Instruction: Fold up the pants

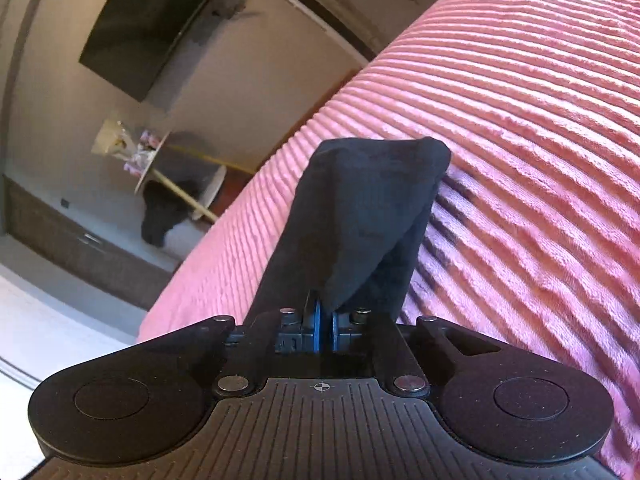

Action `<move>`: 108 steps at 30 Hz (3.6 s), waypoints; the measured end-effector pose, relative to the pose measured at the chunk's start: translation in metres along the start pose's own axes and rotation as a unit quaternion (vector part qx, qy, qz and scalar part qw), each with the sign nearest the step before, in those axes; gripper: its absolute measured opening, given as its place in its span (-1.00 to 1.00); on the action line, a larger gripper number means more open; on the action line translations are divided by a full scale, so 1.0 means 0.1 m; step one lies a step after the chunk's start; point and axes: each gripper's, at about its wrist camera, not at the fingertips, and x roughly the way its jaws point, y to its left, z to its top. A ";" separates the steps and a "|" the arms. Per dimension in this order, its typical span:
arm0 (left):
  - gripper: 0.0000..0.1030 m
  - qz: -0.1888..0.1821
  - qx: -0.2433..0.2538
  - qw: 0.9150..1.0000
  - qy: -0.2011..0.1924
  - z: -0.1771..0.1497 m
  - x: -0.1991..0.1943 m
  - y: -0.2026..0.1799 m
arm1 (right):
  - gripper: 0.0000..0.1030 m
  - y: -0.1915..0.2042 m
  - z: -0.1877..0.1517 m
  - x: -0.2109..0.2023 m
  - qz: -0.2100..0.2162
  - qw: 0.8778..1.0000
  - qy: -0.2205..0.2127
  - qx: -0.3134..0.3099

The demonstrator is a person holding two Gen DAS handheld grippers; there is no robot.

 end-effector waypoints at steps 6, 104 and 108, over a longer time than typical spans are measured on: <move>0.28 0.010 -0.028 0.999 0.023 0.07 0.28 0.08 | -0.61 0.09 0.14 0.19 -0.020 0.999 0.020 -0.018; 0.67 0.183 0.287 0.939 -0.056 -0.14 -0.29 -0.08 | 0.14 3.09 -3.60 1.02 0.213 0.710 0.277 -0.611; 0.68 0.179 0.275 0.942 -0.070 -0.13 -0.38 0.00 | -0.67 3.20 -3.79 0.95 0.208 0.684 0.269 -0.646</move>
